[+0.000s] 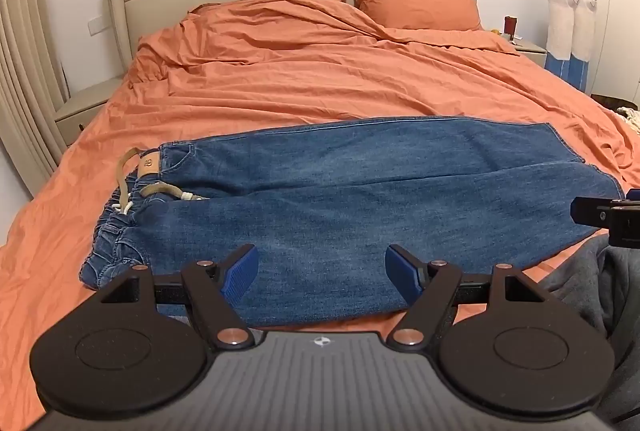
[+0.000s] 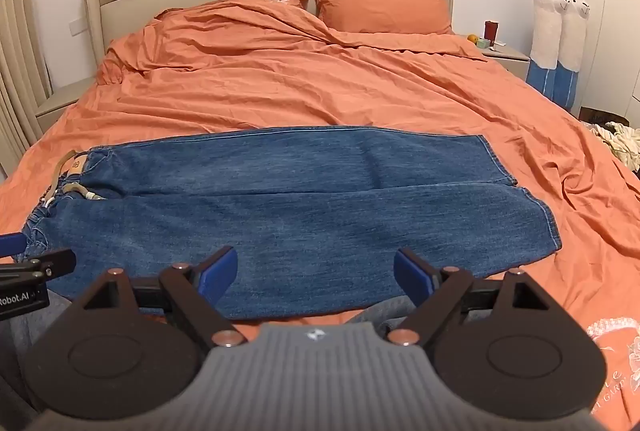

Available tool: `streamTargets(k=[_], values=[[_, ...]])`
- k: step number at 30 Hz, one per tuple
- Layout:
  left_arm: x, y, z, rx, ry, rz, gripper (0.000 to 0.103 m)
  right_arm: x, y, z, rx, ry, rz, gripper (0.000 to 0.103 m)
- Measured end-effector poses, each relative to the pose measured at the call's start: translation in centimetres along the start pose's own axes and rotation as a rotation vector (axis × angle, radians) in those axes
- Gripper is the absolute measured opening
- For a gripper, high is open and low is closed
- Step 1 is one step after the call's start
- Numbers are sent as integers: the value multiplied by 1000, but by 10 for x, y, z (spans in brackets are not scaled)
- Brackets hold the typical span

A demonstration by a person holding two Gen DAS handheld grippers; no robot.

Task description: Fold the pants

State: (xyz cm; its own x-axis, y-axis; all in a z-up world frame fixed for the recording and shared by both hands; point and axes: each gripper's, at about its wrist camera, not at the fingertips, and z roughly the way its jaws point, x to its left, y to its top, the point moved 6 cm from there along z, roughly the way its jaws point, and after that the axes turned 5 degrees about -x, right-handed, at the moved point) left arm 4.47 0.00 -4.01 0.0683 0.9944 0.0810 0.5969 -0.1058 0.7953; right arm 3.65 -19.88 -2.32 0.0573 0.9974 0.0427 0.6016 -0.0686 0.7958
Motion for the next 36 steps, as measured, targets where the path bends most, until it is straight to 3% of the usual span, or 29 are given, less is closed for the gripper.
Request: streamTargets(k=[36], values=[[9, -2, -7, 0, 5, -23, 85, 6, 0, -5, 1, -2, -6, 82]])
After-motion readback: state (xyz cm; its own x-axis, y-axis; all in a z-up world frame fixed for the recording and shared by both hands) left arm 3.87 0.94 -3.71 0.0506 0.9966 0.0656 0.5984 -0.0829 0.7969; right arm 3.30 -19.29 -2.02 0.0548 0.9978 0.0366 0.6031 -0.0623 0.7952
